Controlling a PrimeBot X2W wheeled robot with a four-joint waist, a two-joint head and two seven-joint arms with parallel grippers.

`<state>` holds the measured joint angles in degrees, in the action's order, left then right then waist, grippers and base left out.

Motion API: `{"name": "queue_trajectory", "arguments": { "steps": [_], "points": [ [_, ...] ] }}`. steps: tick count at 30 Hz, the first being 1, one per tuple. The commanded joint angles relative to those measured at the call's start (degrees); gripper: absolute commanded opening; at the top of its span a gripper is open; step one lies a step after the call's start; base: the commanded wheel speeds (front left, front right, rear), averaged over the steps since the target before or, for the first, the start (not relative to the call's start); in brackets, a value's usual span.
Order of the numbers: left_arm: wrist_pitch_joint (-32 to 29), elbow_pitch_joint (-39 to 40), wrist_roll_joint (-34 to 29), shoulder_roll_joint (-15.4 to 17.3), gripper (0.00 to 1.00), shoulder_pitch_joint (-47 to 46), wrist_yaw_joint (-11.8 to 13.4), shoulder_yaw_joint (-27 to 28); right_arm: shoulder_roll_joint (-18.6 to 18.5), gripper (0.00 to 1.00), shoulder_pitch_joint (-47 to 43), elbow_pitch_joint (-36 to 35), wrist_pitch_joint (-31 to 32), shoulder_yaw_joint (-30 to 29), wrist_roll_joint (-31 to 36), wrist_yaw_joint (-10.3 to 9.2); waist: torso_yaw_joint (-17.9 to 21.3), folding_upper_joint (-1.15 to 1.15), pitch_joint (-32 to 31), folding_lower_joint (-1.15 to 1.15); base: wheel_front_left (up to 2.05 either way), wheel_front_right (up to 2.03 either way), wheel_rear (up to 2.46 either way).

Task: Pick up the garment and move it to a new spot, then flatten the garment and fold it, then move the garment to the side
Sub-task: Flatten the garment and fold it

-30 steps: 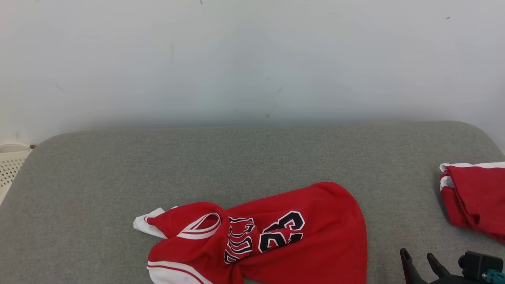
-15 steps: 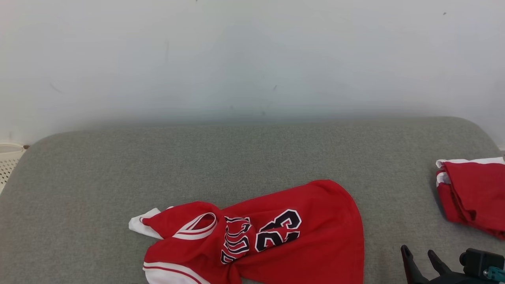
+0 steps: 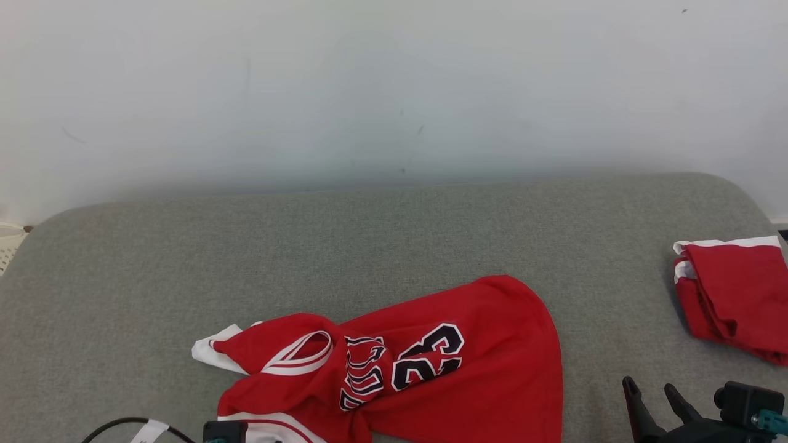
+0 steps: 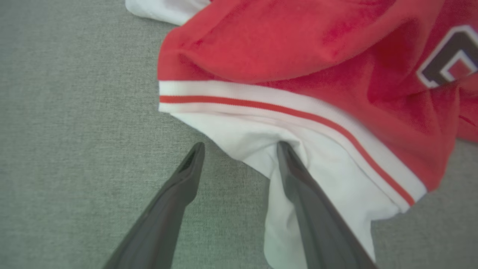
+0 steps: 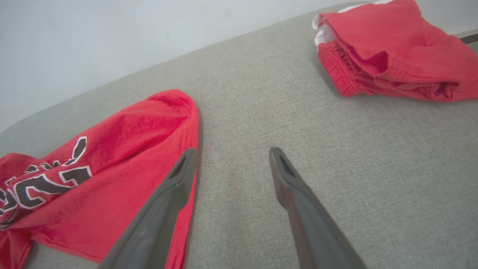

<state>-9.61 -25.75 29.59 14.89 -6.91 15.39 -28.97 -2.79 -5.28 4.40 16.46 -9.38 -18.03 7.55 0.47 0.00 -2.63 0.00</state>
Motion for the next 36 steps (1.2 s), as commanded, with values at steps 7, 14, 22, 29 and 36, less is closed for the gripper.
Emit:
{"name": "queue_trajectory", "arguments": {
  "steps": [7, 14, 22, 29, 36],
  "points": [
    [0.6, -5.9, 1.0, -2.2, 1.00, -2.5, -1.5, -0.2, 0.0, 1.00, 0.5, -0.6, 0.3, -0.2, 0.5, -0.11, 0.8, 0.00, 0.3, 0.00, 0.00, 0.00, 0.00],
    [2.8, -5.8, 2.3, -0.7, 0.00, -2.3, -2.2, 1.3, 0.0, 1.00, -0.2, -0.4, 0.1, -0.3, 0.2, -0.11, 0.2, 0.00, -0.3, 0.00, 0.00, 0.00, 0.00],
    [0.7, 0.6, -2.8, 5.8, 0.00, -3.6, 2.4, 0.6, 0.0, 1.00, -0.6, -0.4, 0.1, 0.0, 0.3, -0.11, -0.9, 0.00, -1.4, 0.00, 0.00, 0.00, 0.00],
    [-6.2, 14.1, -4.7, 10.4, 0.00, -1.4, 5.2, -0.5, 0.0, 1.00, -0.8, -0.4, -0.2, 0.1, 0.3, -0.11, -0.5, 0.00, -1.9, 0.00, 0.00, 0.00, 0.00],
    [-11.0, 26.1, -3.6, 10.4, 0.00, 1.6, 6.2, -2.2, 0.0, 1.00, -1.4, -0.4, -0.1, -0.5, 0.7, -0.11, -0.9, 0.00, -2.4, 0.00, 0.00, 0.00, 0.00]
  ]
}}
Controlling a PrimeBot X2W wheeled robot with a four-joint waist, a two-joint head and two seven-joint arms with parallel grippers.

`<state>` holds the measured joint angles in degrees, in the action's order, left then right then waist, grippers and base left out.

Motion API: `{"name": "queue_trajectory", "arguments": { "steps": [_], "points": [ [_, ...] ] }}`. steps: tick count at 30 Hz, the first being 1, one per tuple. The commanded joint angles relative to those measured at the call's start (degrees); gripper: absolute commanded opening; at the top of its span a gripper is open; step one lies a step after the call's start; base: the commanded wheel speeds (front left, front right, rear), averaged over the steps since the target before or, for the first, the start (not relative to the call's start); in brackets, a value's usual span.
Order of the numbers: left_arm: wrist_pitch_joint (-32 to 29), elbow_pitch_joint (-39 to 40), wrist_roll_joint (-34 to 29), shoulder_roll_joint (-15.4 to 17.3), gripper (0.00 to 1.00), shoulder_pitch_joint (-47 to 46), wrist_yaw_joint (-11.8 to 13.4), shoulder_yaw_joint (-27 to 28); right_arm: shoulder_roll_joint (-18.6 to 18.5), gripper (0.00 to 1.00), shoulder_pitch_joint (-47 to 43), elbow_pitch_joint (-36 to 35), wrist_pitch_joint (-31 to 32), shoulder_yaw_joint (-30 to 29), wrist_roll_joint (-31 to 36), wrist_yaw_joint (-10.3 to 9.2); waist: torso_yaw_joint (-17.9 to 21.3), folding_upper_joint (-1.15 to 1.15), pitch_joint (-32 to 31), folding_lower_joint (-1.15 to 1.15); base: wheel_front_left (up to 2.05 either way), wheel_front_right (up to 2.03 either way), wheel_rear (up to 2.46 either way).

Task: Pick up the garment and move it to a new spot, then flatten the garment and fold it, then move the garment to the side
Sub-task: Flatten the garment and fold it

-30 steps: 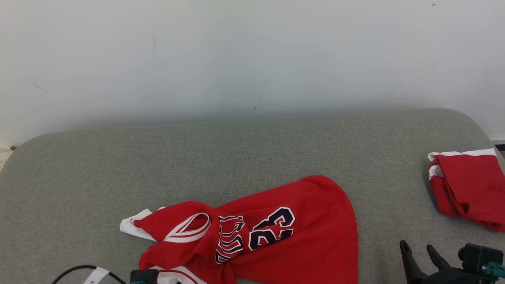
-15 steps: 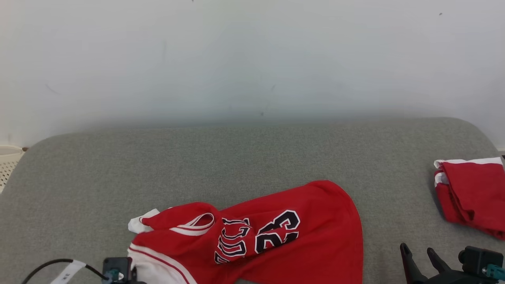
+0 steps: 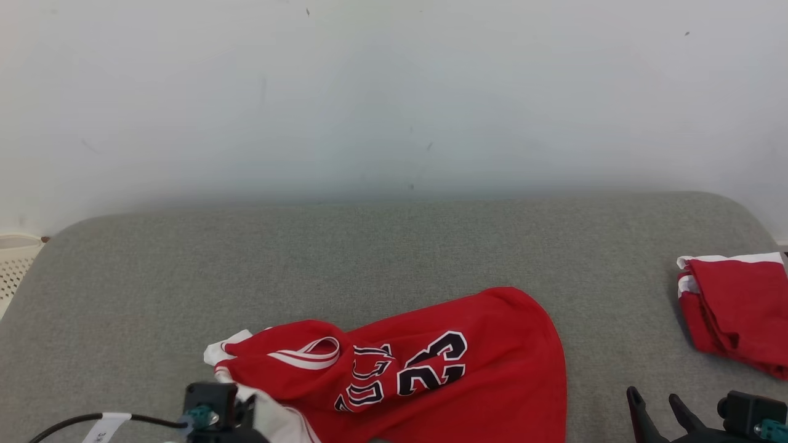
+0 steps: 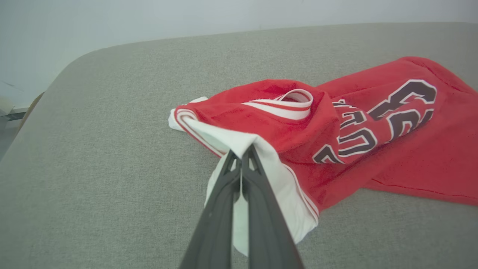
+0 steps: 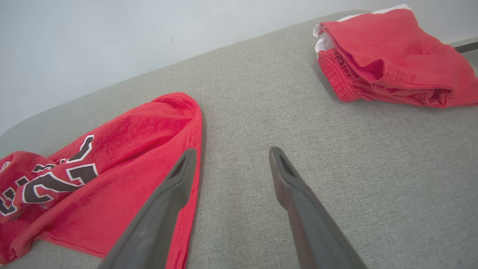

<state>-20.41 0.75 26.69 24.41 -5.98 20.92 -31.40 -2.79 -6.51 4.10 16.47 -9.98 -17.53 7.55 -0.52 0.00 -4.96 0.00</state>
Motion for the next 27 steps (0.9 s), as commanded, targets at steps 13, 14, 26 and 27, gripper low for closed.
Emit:
{"name": "queue_trajectory", "arguments": {
  "steps": [13, 14, 26, 27],
  "points": [
    [1.3, -17.6, -0.6, 3.9, 0.71, 0.0, -0.2, 1.4, 0.0, 1.00, 0.1, -0.3, 0.6, 2.4, 0.6, -0.11, 1.2, 0.00, -0.6, 0.00, 0.00, 0.00, 0.00],
    [2.1, -19.3, -0.5, 3.7, 1.00, -0.3, -0.7, 1.5, 0.0, 1.00, 0.2, -0.5, 0.9, 2.5, 0.7, -0.11, 1.3, 0.00, -0.6, 0.00, 0.00, 0.00, 0.00],
    [7.9, -20.2, 5.0, 2.0, 1.00, 4.7, 0.2, 6.1, 0.0, 1.00, -2.2, -4.6, 6.8, 1.9, 1.5, -0.11, 2.0, 0.00, -0.7, 0.00, 0.00, 0.00, 0.00],
    [8.0, -18.4, 5.4, 2.3, 1.00, 6.0, 0.9, 6.6, 0.0, 1.00, -2.8, -5.6, 7.6, 1.8, 1.8, -0.11, 1.9, 0.00, -0.6, 0.00, 0.00, 0.00, 0.00]
  ]
}}
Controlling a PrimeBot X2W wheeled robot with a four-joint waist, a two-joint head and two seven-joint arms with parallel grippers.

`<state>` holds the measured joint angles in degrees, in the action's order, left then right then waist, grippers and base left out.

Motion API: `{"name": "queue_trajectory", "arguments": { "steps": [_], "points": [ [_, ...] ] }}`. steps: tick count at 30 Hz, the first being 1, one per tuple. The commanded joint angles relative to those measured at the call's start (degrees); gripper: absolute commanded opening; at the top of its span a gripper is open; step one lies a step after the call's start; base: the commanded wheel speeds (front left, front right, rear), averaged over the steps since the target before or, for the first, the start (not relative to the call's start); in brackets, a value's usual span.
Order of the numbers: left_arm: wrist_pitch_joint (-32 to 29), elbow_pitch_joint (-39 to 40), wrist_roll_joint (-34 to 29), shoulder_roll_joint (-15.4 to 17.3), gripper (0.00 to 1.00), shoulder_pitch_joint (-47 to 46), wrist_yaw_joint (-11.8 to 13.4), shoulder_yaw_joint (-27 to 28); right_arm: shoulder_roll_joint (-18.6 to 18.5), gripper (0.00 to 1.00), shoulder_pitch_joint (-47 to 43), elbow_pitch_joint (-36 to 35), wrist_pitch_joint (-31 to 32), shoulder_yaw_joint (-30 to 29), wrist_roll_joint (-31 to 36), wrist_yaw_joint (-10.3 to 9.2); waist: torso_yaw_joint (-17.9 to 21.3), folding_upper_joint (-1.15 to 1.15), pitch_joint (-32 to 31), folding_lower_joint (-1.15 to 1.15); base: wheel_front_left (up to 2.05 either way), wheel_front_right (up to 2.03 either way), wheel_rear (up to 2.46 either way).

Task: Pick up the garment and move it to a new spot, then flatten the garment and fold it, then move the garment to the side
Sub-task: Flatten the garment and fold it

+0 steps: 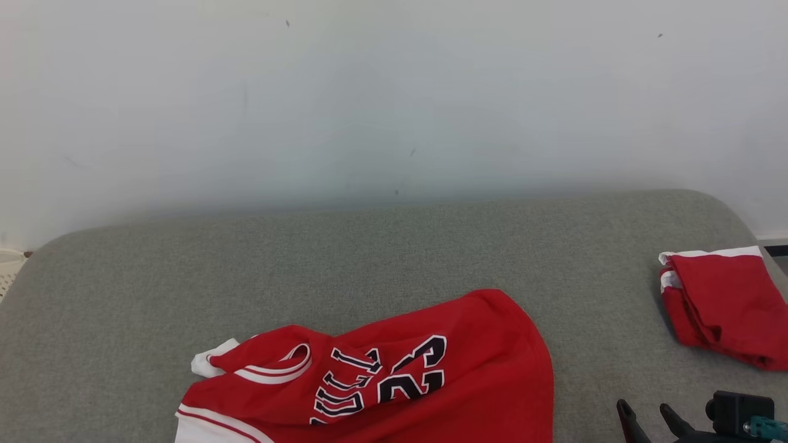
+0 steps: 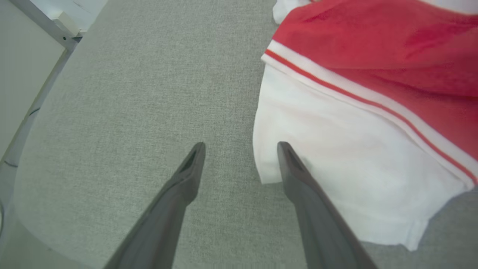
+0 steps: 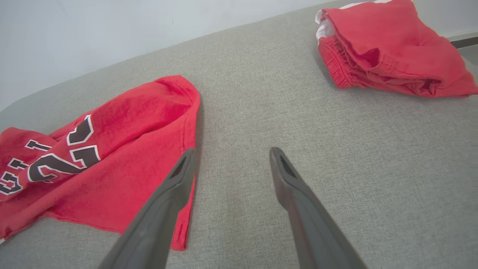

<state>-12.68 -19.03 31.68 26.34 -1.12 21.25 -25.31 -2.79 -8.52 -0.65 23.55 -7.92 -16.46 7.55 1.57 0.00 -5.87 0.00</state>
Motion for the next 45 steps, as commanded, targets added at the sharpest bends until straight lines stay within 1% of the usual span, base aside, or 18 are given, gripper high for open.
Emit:
{"name": "queue_trajectory", "arguments": {
  "steps": [1, 4, 6, 9, 12, 19, 26, 27, 28, 29, 33, 35, 40, 45],
  "points": [
    [0.2, 3.5, 0.6, 0.7, 1.00, 2.7, 1.4, 0.8, 0.0, 1.00, -1.3, -2.1, 1.4, -0.3, 1.0, -0.11, -0.2, 0.00, 0.7, 0.00, 0.00, 0.00, 0.00],
    [-0.4, 9.2, 1.4, 1.5, 1.00, 6.4, 2.9, 1.2, 0.0, 1.00, -3.1, -4.9, 3.3, -0.2, 0.0, -0.11, -0.5, 0.00, 1.4, 0.00, 0.00, 0.00, 0.00],
    [-0.8, 11.9, 1.6, 2.2, 1.00, 8.1, 3.2, 1.2, 0.0, 1.00, -4.1, -5.5, 3.9, -0.1, -0.6, -0.11, -0.8, 0.00, 1.8, 0.00, 0.00, 0.00, 0.00],
    [-1.6, 13.2, 1.8, 2.7, 1.00, 9.0, 2.8, 0.8, 0.0, 1.00, -4.9, -5.0, 4.2, 0.6, -0.5, -0.11, -1.1, 0.00, 2.3, 0.00, 0.00, 0.00, 0.00],
    [-0.9, 12.0, 0.7, 2.8, 1.00, 6.7, 1.9, 0.2, 0.0, 1.00, -4.6, -3.9, 3.5, 1.5, -1.2, -0.11, -1.3, 0.00, 2.9, 0.00, 0.00, 0.00, 0.00],
    [-1.9, 6.2, 0.6, 1.4, 1.00, 1.5, -0.8, -1.5, 0.0, 1.00, -2.6, -1.6, 2.4, 3.8, -1.1, -0.11, -0.6, 0.00, 4.3, 0.00, 0.00, 0.00, 0.00],
    [-2.9, 3.3, 1.4, 0.8, 1.00, 0.1, -1.4, -2.1, 0.0, 1.00, -2.0, -0.9, 2.0, 4.3, -0.7, -0.11, 0.0, 0.00, 5.0, 0.00, 0.00, 0.00, 0.00],
    [-2.7, 3.3, 1.6, 0.6, 0.72, -0.1, -1.5, -2.0, 0.0, 1.00, -2.1, -0.8, 2.0, 4.3, -0.6, -0.11, -0.1, 0.00, 5.0, 0.00, 0.00, 0.00, 0.00],
    [-2.4, 3.3, 1.6, 0.5, 0.47, -0.3, -1.5, -1.9, 0.0, 1.00, -2.2, -0.7, 2.0, 4.6, -0.7, -0.11, -0.1, 0.00, 5.1, 0.00, 0.00, 0.00, 0.00],
    [-2.4, 3.2, 1.6, 0.5, 0.00, -0.4, -1.5, -1.9, 0.0, 1.00, -2.4, -0.7, 2.1, 5.0, -0.7, -0.11, -0.2, 0.00, 5.2, 0.00, 0.00, 0.00, 0.00],
    [-1.5, 2.9, 1.5, 0.5, 0.00, -0.5, -1.8, -2.0, 0.0, 1.00, -3.6, -0.3, 2.5, 6.6, -1.2, -0.11, -0.7, 0.00, 5.4, 0.00, 0.00, 0.00, 0.00],
    [-2.0, 3.0, 1.7, 0.4, 0.00, -0.2, -1.9, -2.3, 0.0, 1.00, -4.3, -0.4, 2.5, 7.6, -1.0, -0.11, -0.9, 0.00, 5.5, 0.00, 0.00, 0.00, 0.00],
    [-2.7, 4.4, 1.8, 0.2, 0.00, 0.7, -1.3, -2.9, 0.0, 1.00, -6.2, -0.6, 1.4, 9.0, -0.8, -0.11, -1.3, 0.00, 6.1, 0.00, 0.00, 0.00, 0.00],
    [-3.2, 5.5, 1.8, -0.1, 0.00, 0.5, -0.7, -3.1, 0.0, 1.00, -4.2, 2.0, 0.4, 9.0, 0.0, -0.11, -1.5, 0.00, 6.8, 0.00, 0.00, 0.00, 0.00]
  ]
}}
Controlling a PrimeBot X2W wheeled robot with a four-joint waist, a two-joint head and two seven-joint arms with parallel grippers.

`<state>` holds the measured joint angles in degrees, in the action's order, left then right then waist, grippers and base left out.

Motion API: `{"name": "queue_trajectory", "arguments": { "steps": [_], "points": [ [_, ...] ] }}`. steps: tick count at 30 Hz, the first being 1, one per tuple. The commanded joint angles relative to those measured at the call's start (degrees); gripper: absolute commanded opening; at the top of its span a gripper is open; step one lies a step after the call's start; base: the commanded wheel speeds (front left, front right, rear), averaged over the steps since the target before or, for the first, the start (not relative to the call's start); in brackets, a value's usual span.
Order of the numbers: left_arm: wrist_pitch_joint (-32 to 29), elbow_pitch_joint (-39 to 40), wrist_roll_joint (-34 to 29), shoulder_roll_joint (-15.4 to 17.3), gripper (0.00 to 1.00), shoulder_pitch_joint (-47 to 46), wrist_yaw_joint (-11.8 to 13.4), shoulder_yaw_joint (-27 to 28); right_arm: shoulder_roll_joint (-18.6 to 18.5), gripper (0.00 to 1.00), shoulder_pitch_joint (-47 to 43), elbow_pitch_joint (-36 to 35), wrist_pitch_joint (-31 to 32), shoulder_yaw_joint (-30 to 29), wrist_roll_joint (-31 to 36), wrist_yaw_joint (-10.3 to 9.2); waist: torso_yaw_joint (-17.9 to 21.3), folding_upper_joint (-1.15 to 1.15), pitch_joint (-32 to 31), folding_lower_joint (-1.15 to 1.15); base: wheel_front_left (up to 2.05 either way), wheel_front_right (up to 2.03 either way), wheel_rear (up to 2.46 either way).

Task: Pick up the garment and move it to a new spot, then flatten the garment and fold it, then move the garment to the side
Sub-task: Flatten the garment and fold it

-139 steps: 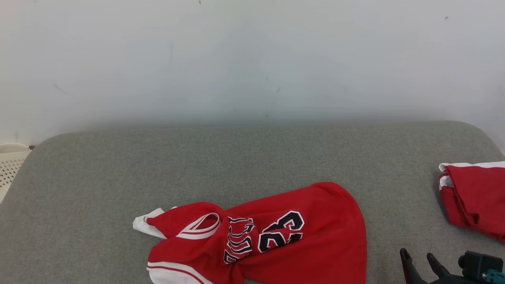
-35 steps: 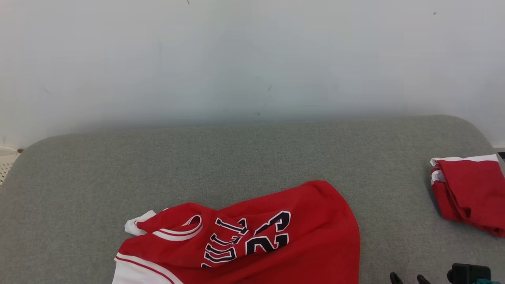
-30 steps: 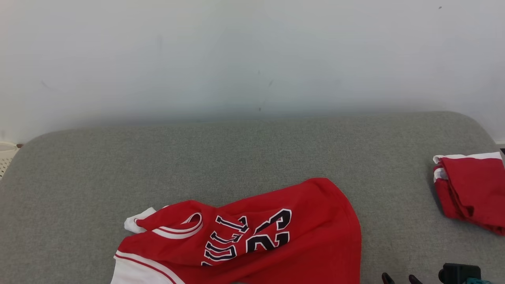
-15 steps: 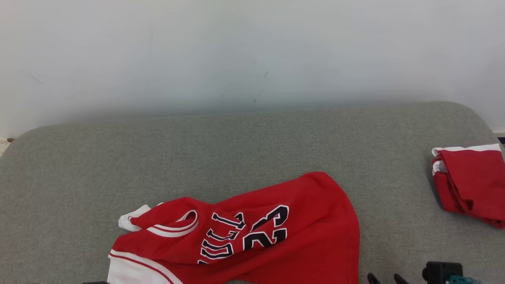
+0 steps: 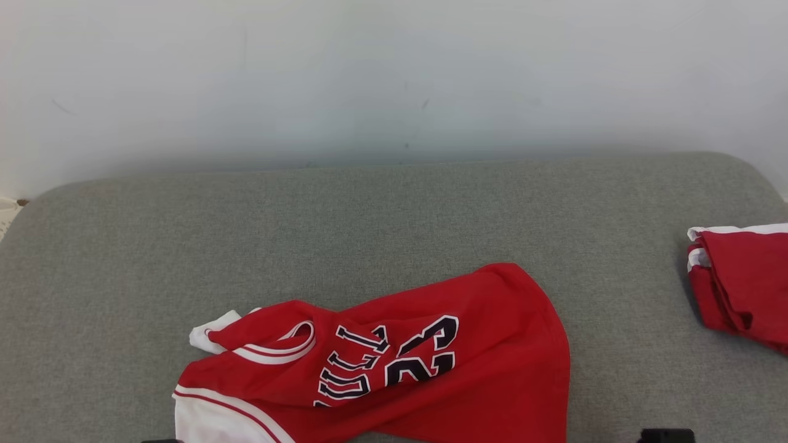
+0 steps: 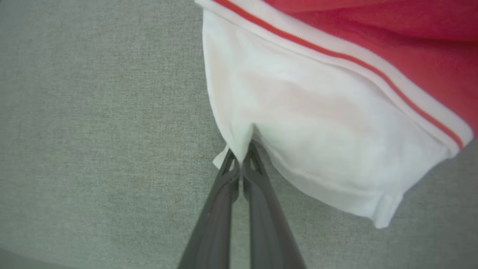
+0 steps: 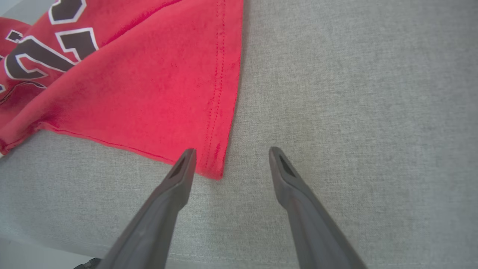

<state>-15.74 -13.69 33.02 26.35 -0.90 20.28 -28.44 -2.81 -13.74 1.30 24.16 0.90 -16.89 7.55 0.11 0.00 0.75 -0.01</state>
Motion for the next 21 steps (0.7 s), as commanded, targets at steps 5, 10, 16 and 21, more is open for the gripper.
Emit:
{"name": "queue_trajectory", "arguments": {
  "steps": [5, 10, 16, 21],
  "points": [
    [-0.8, 1.8, -0.5, 0.0, 0.00, -1.2, 0.9, -0.5, 0.0, 1.00, 5.5, 5.9, 0.2, 1.9, 1.2, -0.11, -0.9, 0.00, 1.6, 0.01, 0.00, 0.00, 0.00],
    [-1.4, 2.8, -0.7, 0.1, 0.00, -2.2, 1.3, -0.8, 0.0, 1.00, 7.8, 10.4, 2.2, 2.5, 2.5, -0.11, -2.2, 0.00, 2.8, 0.01, 0.00, 0.00, 0.00],
    [-0.6, 1.2, -0.7, -0.7, 0.00, -3.7, 0.9, -1.0, 0.2, 0.43, 9.1, 14.3, 3.3, 4.2, 3.8, -0.11, -2.7, 0.00, 3.5, 0.01, 0.00, 0.00, 0.00],
    [0.6, 0.4, 0.2, -1.5, 0.00, -4.0, 1.0, -0.4, 0.4, 0.00, 9.3, 15.8, 3.5, 5.3, 4.6, 0.02, -2.6, 0.00, 3.2, 0.01, 0.00, 0.00, 0.00]
  ]
}}
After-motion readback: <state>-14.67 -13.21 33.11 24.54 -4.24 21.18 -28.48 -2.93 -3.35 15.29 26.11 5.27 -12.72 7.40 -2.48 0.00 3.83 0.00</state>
